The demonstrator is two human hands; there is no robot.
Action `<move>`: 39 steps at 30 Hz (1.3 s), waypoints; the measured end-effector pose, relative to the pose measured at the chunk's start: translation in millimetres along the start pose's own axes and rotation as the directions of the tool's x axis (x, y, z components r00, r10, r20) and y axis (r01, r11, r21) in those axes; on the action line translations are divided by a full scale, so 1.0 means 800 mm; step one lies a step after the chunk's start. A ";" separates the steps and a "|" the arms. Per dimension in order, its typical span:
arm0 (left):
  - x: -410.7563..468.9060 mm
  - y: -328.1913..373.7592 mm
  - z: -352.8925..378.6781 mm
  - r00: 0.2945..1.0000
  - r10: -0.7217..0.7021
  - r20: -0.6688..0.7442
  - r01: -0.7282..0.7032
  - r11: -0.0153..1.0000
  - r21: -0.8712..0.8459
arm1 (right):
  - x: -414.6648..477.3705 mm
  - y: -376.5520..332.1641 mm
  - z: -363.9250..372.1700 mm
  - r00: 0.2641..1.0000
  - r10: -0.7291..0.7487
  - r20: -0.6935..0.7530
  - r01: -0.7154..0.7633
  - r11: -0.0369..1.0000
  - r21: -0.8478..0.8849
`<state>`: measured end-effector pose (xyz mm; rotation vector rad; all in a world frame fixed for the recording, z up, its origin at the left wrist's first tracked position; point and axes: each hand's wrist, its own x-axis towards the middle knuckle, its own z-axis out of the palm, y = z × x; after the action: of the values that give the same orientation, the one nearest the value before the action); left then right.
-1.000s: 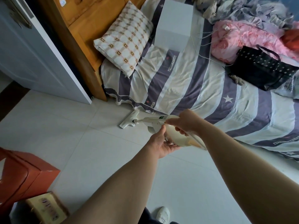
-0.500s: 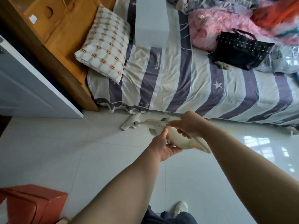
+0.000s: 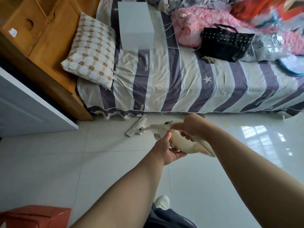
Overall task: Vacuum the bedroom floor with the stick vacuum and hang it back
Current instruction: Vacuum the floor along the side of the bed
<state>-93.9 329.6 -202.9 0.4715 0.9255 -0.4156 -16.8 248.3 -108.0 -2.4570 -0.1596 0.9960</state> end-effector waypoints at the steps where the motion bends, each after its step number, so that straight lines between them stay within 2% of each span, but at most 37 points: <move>1: -0.001 -0.003 0.003 1.000 0.008 -0.010 -0.008 1.000 0.021 | -0.003 0.004 -0.001 1.000 0.003 -0.001 -0.003 1.000 0.012; 6: 0.001 -0.020 0.011 0.999 0.001 -0.041 0.002 0.996 0.085 | -0.016 0.027 -0.006 0.999 0.031 -0.014 -0.030 0.998 0.062; 18: -0.001 -0.032 0.020 0.999 -0.044 -0.021 0.045 0.994 0.097 | -0.029 0.043 -0.005 0.995 0.067 -0.076 -0.058 0.992 0.114; 29: 0.006 0.057 0.001 0.992 -0.119 -0.040 0.125 0.959 0.254 | 0.002 -0.024 0.008 0.976 0.185 -0.119 -0.152 0.958 0.243; 39: 0.014 0.151 -0.028 0.973 -0.229 -0.017 0.210 0.859 0.468 | 0.027 -0.097 0.032 0.925 0.347 -0.157 -0.271 0.889 0.370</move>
<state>-38.3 439.8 -198.6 0.7991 0.8404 -0.8662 -13.6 332.2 -100.7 -2.2815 0.4615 0.7857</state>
